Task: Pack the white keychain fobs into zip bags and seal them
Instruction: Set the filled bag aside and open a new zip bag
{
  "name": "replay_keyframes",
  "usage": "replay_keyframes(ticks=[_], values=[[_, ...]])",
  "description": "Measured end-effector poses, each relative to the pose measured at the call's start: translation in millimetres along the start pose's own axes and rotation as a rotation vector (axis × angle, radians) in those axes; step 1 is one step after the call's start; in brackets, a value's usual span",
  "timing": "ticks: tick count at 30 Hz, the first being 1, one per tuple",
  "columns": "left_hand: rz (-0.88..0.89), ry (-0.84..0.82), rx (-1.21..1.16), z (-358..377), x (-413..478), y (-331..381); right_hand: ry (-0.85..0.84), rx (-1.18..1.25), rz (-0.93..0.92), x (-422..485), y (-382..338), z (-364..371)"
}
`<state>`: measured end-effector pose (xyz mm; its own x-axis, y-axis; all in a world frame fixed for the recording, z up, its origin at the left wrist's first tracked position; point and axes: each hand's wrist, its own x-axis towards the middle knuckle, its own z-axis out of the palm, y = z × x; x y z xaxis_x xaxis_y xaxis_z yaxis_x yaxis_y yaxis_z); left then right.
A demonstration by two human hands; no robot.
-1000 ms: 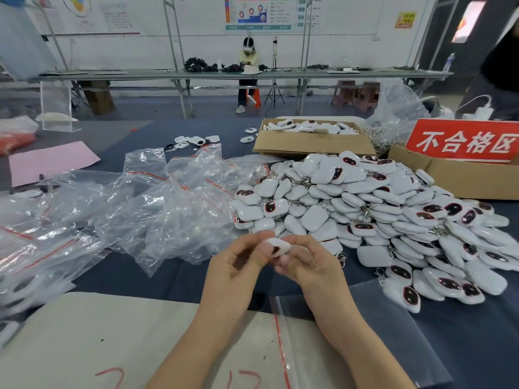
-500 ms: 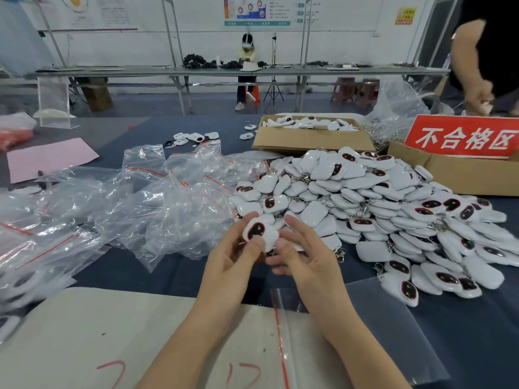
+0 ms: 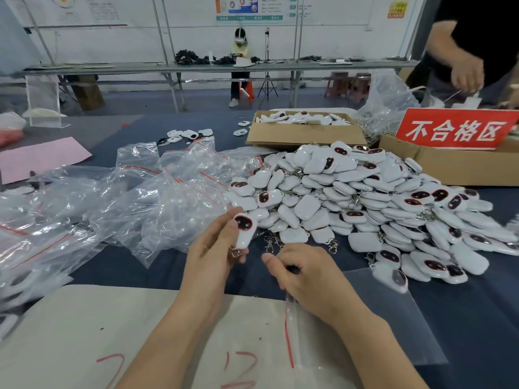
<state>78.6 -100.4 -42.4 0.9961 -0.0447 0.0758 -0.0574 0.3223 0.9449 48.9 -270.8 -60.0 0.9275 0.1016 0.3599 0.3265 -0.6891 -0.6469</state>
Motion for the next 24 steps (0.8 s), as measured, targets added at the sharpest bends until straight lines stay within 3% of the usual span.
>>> replay_keyframes(ticks=[5, 9, 14, 17, 21, 24], values=[[-0.105, -0.267, 0.224, -2, -12, 7, 0.089, 0.121, 0.015, 3, 6, -1], [-0.198, -0.296, 0.267, -1, -21, 7, 0.189, 0.25, 0.179, 6, 10, -5], [-0.174, -0.44, 0.46, 1, -32, 8, 0.217, 0.175, 0.2, 7, 8, -6], [-0.089, -0.362, 0.518, 3, -32, 7, 0.227, 0.143, 0.174, 7, 5, -6], [-0.063, -0.159, 0.373, 1, -24, 11, 0.215, 0.124, 0.137, 5, 4, -5], [-0.109, -0.221, 0.386, 4, -28, 10, 0.232, 0.123, 0.132, 6, 6, -4]])
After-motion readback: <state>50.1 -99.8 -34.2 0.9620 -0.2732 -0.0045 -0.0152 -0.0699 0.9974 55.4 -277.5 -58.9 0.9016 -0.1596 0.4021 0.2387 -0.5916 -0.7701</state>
